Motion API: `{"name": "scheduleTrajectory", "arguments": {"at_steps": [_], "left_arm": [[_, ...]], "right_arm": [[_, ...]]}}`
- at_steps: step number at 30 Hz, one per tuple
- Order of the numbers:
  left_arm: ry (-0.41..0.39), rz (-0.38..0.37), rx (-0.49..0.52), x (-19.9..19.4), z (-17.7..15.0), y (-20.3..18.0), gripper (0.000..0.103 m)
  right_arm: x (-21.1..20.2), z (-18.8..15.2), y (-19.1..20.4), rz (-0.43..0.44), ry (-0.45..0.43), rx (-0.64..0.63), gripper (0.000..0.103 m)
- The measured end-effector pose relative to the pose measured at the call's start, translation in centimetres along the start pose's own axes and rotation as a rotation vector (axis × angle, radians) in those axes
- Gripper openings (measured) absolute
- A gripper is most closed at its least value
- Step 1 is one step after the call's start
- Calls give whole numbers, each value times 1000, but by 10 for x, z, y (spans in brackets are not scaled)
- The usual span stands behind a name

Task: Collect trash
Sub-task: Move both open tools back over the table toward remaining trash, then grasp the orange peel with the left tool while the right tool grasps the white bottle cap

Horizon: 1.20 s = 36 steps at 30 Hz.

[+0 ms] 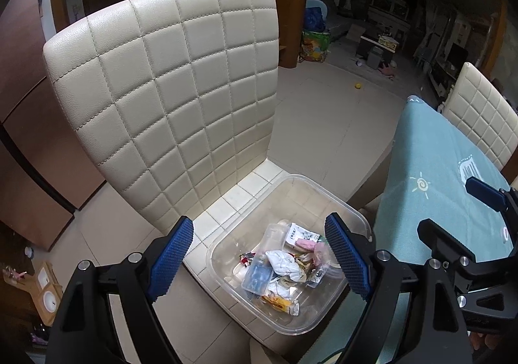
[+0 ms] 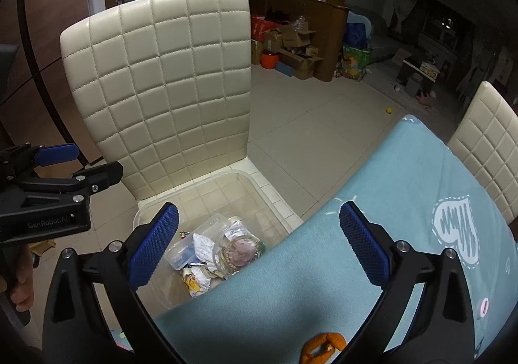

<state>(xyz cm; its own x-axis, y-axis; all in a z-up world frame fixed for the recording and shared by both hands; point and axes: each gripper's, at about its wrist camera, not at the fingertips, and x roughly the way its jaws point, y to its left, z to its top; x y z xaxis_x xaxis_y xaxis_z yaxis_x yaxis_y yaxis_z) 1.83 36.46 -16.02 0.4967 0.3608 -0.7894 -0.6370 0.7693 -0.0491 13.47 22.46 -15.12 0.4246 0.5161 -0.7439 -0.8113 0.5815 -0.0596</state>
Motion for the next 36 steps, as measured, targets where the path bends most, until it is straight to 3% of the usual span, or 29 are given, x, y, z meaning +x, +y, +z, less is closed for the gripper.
{"name": "scheduleTrajectory", "arguments": {"at_steps": [6, 12, 19, 24, 28, 30, 32, 36], "left_arm": [[-10, -41, 57, -14, -6, -29, 81], [13, -152, 180, -27, -27, -90, 81], [85, -266, 321, -23, -67, -165, 82], [121, -288, 388, -16, -86, -207, 81], [140, -238, 425, -3, -93, -225, 81], [136, -231, 435, -1, -95, -231, 65], [176, -233, 446, 6, -96, -237, 23], [187, -254, 449, 9, -95, -247, 15]], "right_arm": [[-33, -29, -29, -58, -6, 57, 97], [-67, -72, -73, -155, 16, 149, 84], [-101, -135, -130, -265, 75, 307, 84], [-117, -169, -155, -307, 95, 376, 84], [-126, -185, -170, -322, 100, 411, 84], [-129, -191, -179, -327, 100, 424, 84], [-129, -194, -185, -329, 102, 432, 84], [-125, -195, -200, -333, 101, 436, 84]]}}
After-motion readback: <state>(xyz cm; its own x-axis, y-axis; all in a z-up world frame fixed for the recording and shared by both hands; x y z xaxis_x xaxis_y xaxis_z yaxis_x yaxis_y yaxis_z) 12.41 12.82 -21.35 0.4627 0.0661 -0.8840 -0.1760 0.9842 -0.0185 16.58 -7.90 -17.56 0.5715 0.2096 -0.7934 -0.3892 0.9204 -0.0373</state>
